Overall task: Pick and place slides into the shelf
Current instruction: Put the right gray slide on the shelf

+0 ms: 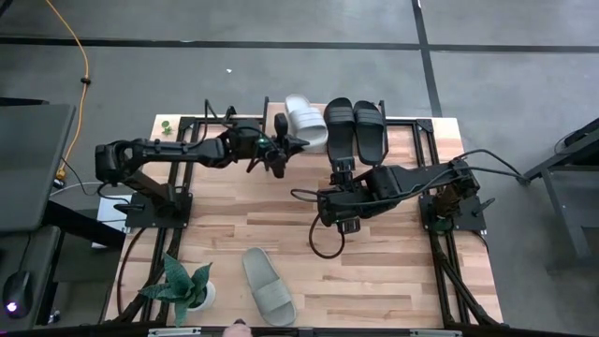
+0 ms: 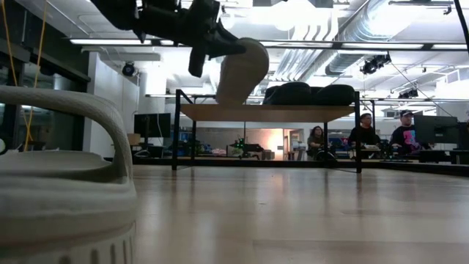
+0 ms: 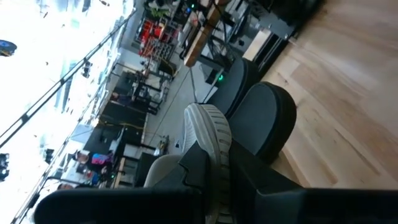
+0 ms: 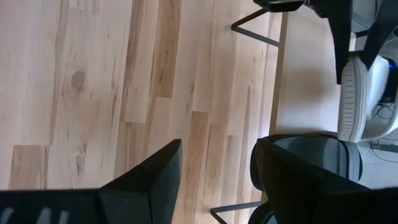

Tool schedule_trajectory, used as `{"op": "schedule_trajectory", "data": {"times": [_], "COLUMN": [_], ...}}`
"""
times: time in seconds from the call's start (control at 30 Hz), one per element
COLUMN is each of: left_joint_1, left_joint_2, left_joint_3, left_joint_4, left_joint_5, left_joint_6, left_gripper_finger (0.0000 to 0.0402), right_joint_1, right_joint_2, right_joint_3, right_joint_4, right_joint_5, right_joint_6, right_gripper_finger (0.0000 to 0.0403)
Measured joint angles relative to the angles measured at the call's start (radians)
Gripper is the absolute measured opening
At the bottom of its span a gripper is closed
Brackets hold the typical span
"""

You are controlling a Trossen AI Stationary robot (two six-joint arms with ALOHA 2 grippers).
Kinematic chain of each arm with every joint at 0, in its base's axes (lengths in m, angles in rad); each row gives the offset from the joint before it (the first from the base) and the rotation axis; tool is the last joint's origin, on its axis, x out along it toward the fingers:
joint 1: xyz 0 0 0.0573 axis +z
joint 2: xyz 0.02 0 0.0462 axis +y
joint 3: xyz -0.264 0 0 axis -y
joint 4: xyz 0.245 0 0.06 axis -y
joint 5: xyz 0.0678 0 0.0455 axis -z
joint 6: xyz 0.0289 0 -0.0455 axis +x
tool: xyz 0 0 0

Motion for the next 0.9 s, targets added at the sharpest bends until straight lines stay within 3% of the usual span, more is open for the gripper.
{"op": "schedule_trajectory", "data": {"times": [0.13,0.43,0.9], "left_joint_1": [0.023,0.035,0.056], "left_joint_2": [0.006,0.086,0.087], "left_joint_3": [0.000,0.000,0.000], "left_joint_4": [0.016,0.094,0.105], "left_joint_5": [0.052,0.036,0.077], "left_joint_6": [-0.022,-0.010,-0.035], "left_gripper_finger": [0.0019,0.0021,0.0019], "right_joint_1": [0.000,0.000,0.000], "right_joint_2": [0.000,0.000,0.000], "right_joint_3": [0.000,0.000,0.000], "right_joint_4": [0.000,0.000,0.000], "right_joint_5": [0.000,0.000,-0.006], "right_joint_6": [-0.001,-0.006,-0.005], "right_gripper_finger": [0.0197,0.0197,0.0197]}}
